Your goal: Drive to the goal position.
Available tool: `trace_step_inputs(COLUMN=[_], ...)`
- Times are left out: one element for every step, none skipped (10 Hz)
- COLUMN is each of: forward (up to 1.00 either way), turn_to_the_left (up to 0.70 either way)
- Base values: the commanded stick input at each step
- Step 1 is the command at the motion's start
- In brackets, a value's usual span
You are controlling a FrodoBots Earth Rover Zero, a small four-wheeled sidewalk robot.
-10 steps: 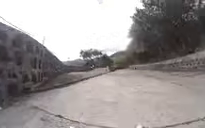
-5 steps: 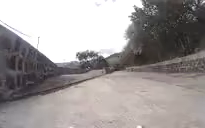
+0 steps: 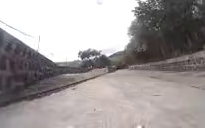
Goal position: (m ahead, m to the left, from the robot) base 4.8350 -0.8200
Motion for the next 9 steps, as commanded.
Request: trace_step_inputs(forward=[1.00, 1.00, 1.00, 1.00, 1.00, 1.00, 1.00, 1.00, 1.00], turn_to_the_left=[-0.13, 0.00, 0.00, 0.00, -0.10, -0.25, -0.40, -0.40, -0.40])
